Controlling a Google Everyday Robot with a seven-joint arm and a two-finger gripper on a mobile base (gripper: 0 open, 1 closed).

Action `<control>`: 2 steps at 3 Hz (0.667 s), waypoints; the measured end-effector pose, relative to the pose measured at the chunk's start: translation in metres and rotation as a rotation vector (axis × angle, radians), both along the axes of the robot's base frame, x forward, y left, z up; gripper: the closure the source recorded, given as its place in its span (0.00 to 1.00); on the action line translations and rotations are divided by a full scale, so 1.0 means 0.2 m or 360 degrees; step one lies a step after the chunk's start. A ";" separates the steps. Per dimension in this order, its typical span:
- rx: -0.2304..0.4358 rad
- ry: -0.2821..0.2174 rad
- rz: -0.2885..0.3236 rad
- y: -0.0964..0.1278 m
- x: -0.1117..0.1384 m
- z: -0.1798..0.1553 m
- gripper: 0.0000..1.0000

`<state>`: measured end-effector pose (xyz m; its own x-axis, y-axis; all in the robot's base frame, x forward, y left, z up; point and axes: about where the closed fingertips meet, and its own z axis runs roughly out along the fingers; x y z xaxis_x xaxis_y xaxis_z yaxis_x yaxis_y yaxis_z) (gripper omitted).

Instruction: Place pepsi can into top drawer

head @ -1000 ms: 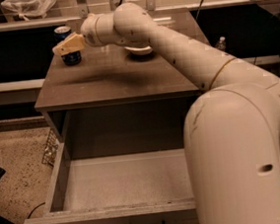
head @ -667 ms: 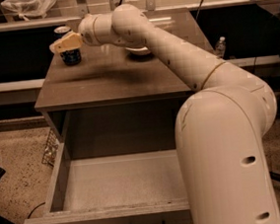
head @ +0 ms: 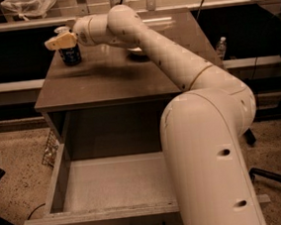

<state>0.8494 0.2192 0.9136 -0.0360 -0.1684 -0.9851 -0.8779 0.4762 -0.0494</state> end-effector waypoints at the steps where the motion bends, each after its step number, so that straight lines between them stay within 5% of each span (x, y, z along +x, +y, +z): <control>1: 0.0000 0.0003 0.0008 0.02 -0.01 -0.01 0.47; 2: 0.0000 0.0005 0.0013 0.03 -0.01 -0.01 0.70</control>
Offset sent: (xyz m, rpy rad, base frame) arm -0.0008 0.0026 -0.0008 0.0000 0.0008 0.0032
